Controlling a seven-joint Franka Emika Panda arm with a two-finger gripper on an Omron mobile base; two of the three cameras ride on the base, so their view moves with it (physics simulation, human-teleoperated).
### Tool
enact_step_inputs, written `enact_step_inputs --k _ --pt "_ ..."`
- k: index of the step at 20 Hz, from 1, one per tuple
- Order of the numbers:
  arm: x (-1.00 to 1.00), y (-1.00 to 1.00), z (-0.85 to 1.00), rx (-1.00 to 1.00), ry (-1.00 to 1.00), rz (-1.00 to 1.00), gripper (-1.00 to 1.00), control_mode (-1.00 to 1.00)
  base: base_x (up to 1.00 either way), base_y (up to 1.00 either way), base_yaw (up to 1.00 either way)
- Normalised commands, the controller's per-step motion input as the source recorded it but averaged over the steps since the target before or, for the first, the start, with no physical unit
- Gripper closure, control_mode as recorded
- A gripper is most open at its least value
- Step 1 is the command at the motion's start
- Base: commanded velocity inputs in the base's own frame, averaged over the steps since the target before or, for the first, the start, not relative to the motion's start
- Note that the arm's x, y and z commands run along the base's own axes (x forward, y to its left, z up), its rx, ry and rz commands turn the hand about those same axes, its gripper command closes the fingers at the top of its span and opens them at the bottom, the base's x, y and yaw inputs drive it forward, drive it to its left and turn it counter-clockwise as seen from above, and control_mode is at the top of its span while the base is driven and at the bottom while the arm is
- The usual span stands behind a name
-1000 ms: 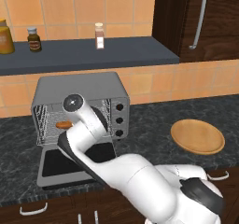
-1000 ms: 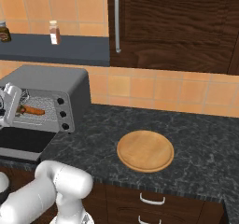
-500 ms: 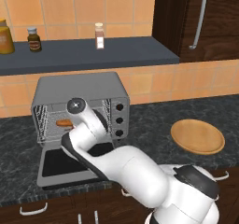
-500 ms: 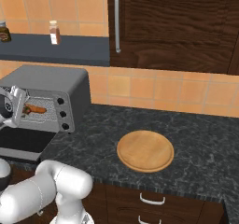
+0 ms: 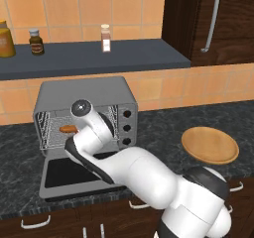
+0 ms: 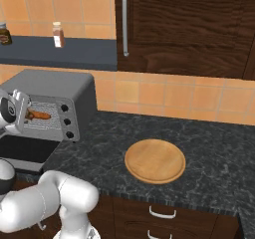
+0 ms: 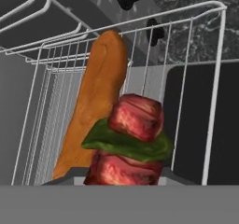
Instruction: Pick up the kebab skewer and baguette bread, and place them inside the toaster oven. Close the toaster oven door and start by setting the timer.
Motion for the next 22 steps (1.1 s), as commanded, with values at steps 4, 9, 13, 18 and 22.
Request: enact_step_inputs --k 4,9,13,18,22 --pt "0.00 0.00 0.00 0.00 0.00 0.00 -1.00 -1.00 0.00 0.00 0.00" --pt "-0.05 -0.03 0.02 0.00 -0.01 0.00 -1.00 -1.00 0.00 0.00 0.00" --pt "0.00 -0.02 0.20 0.02 -0.01 0.00 -1.00 -1.00 0.00 0.00 0.00" --pt "-0.33 -0.24 0.21 0.00 -0.02 0.11 -1.00 -1.00 0.00 0.00 0.00" --pt "-0.78 -0.16 0.02 -0.07 -0.02 0.34 -1.00 -1.00 0.00 0.00 0.00"
